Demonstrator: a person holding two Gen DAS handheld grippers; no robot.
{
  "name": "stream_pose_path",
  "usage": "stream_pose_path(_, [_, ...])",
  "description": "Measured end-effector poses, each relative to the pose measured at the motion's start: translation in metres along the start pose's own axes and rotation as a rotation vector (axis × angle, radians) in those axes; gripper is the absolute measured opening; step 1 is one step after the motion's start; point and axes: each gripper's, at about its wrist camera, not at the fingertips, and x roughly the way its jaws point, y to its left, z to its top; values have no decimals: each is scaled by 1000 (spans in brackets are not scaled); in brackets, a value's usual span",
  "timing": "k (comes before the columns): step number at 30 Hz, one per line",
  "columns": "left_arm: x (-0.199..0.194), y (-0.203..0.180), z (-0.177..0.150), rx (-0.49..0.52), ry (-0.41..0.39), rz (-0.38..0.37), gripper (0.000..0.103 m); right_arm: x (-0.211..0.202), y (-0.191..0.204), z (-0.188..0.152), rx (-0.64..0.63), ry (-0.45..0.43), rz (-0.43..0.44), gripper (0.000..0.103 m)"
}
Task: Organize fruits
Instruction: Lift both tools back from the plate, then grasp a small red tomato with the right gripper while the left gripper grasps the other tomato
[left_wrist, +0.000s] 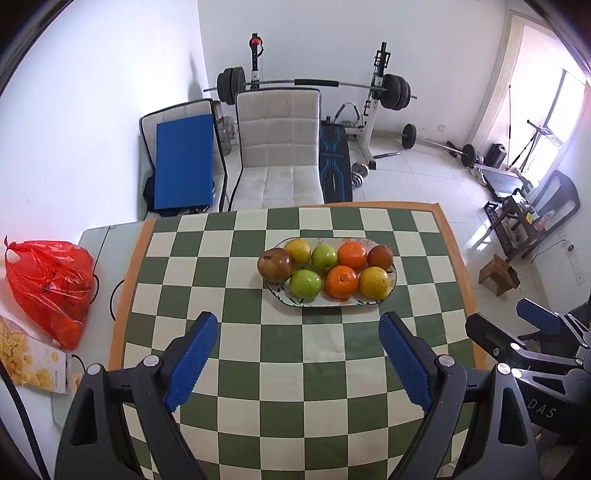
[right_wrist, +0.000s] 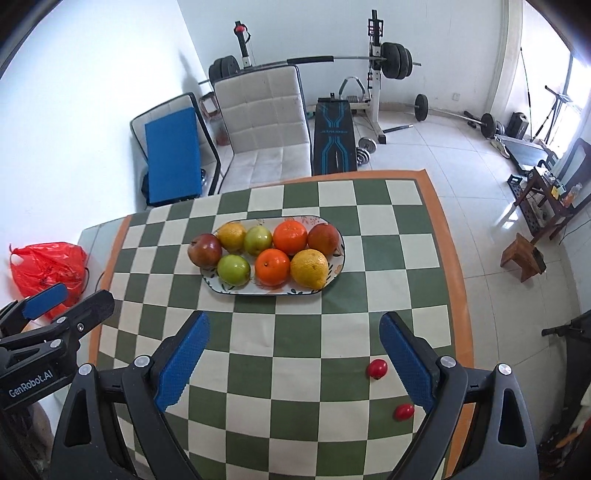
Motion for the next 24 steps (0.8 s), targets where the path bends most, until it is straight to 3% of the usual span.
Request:
stream_pose_path(11, [-33,-6,-7,-6,-59,-15,89,-70,5,-12,-17,-105,-2,95])
stream_pose_path(21, [-25,-8,-10,-21,-31,-12,89,-81,3,-12,-4,-124,20,95])
stream_pose_path(22, [-20,-9,-10,-23,-20,-10,91,-80,2,-12,3,-124,28,95])
stream_pose_path(23, [-16,-9,-10,-23,-11,-8,100,-78,-1,-12,13,-123,44,95])
stream_pose_path(24, [-10,-10,-10,-22,2,-5,103,-76,-4,-12,28,-119,62,95])
